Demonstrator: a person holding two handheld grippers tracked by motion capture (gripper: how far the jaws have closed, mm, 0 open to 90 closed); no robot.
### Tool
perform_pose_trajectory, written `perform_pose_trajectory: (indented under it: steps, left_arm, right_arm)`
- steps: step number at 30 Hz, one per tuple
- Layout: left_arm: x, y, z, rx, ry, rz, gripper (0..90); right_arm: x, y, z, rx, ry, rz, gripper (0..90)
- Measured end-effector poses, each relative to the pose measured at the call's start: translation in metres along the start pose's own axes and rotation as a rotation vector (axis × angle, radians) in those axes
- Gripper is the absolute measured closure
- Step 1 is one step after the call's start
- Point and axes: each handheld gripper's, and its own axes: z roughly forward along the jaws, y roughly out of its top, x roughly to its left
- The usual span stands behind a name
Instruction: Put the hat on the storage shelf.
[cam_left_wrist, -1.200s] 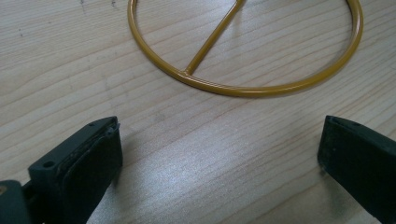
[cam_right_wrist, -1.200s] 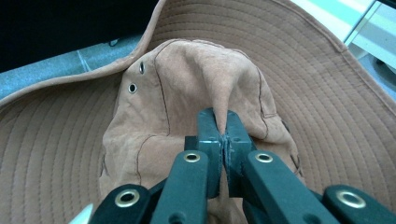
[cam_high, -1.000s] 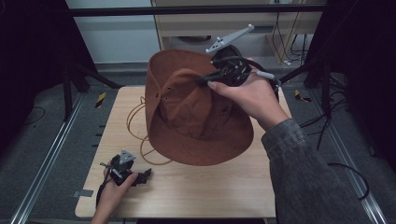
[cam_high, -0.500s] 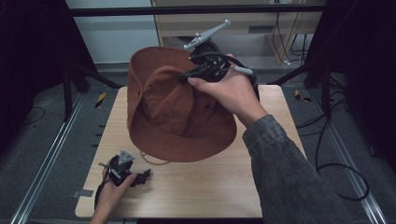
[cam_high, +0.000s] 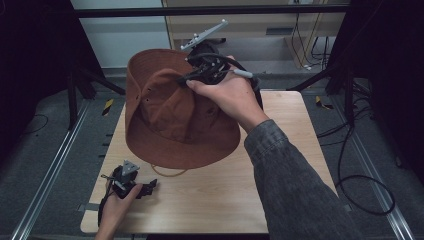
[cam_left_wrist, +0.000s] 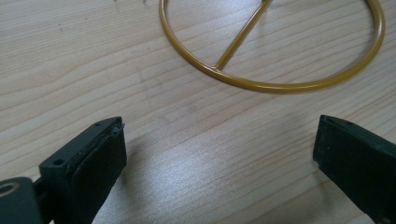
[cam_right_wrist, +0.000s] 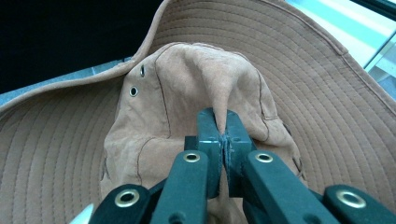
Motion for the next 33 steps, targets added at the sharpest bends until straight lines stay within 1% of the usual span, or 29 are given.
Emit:
perform_pose_trajectory:
  steps: [2, 6, 16, 21, 22, 29, 33]
  left_arm:
    - [0.000, -0.001, 0.000, 0.003, 0.005, -0.009, 2.1]
    - [0.001, -0.001, 0.001, 0.016, 0.005, -0.004, 1.8]
    - [0.001, -0.002, 0.002, 0.009, 0.006, -0.015, 1.0]
    - [0.000, -0.002, 0.002, 0.008, 0.005, -0.016, 0.3]
    - [0.001, -0.002, 0.002, 0.016, 0.003, -0.006, 0.2]
    - [0.001, -0.002, 0.002, 0.012, 0.003, -0.005, 0.0]
    - [0.001, -0.002, 0.002, 0.011, 0.003, -0.005, 0.0]
  right_arm:
    - [0.002, 0.004, 0.004, -0.001, 0.002, -0.004, 88.8]
    - [0.005, 0.009, 0.009, 0.004, 0.006, -0.011, 88.7]
    - [0.004, 0.013, 0.019, 0.013, 0.002, -0.008, 88.7]
    - [0.005, 0.016, 0.026, 0.010, 0.001, -0.009, 88.7]
    - [0.006, 0.017, 0.027, 0.009, 0.001, -0.008, 88.6]
    - [0.009, 0.025, 0.035, 0.010, 0.007, -0.016, 88.5]
    - [0.012, 0.027, 0.040, 0.009, 0.013, -0.019, 88.5]
